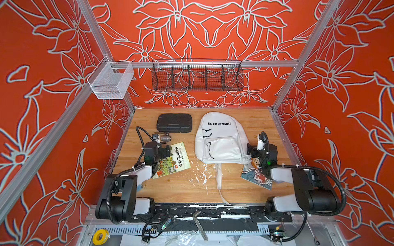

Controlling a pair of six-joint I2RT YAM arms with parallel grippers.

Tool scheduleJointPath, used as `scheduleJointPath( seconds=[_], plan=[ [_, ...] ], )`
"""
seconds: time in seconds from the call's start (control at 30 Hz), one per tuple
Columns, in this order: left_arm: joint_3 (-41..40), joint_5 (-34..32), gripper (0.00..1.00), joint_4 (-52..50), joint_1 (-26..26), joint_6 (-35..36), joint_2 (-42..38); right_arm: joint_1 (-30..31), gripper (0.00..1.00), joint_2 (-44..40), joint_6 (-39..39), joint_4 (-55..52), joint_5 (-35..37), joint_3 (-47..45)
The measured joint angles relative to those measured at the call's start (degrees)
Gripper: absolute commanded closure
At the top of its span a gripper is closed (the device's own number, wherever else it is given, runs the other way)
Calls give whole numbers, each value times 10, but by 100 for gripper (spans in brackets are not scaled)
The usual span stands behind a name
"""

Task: Pack books, pencil case, and school supplies into a backpack
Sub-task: Unzip the student bag at the center of the table.

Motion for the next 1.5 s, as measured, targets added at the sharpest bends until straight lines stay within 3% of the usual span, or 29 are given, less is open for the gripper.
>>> scheduleJointPath(
  seconds=[1.03,1.13,1.33,1.5],
  plan=[
    [0,-1,3,0,0,1,0,0,3,0,0,0,0,0],
    [12,-12,3,-38,0,-3,-11,0,5,-14,4,4,10,-6],
    [108,-8,1,-188,0,-19,-125,0,14,-176,3,-156,-25,43],
    [214,64,8,-289,-18,-71,-196,13,27,-205,-20,-288,-133,164]
  ],
)
